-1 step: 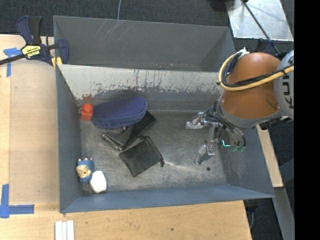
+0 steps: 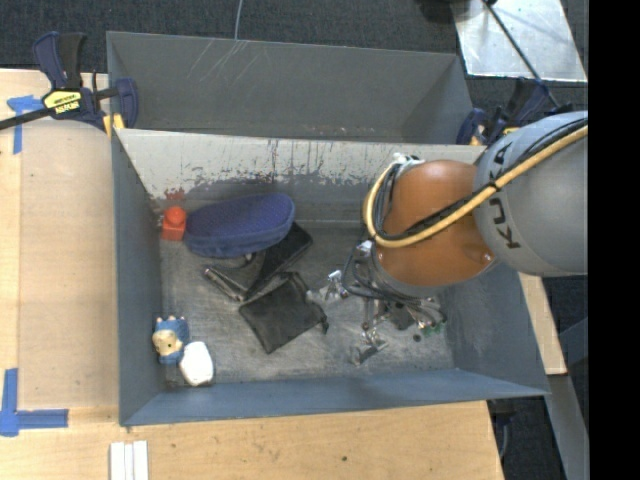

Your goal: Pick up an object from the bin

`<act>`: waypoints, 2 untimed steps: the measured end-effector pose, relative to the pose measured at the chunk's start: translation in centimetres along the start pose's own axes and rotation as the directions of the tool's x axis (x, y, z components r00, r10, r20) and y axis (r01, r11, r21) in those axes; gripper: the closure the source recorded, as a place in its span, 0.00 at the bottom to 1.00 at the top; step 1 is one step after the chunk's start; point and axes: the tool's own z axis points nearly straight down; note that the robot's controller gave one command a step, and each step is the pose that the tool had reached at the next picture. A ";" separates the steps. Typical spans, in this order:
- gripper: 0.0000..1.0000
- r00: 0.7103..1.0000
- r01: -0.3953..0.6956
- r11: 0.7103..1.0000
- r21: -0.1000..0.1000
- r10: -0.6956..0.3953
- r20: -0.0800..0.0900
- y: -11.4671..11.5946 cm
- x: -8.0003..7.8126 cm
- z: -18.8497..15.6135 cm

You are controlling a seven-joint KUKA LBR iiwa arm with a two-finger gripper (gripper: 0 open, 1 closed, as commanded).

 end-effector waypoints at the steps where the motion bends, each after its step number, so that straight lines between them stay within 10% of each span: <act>1: 0.00 0.998 -0.069 0.998 0.008 0.069 0.000 6.4 -6.2 2.0; 2: 1.00 0.997 -0.071 0.997 0.007 0.070 0.030 6.4 -6.8 1.6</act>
Offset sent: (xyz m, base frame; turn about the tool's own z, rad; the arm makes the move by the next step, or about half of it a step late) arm 0.0262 0.0861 -0.0230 0.0695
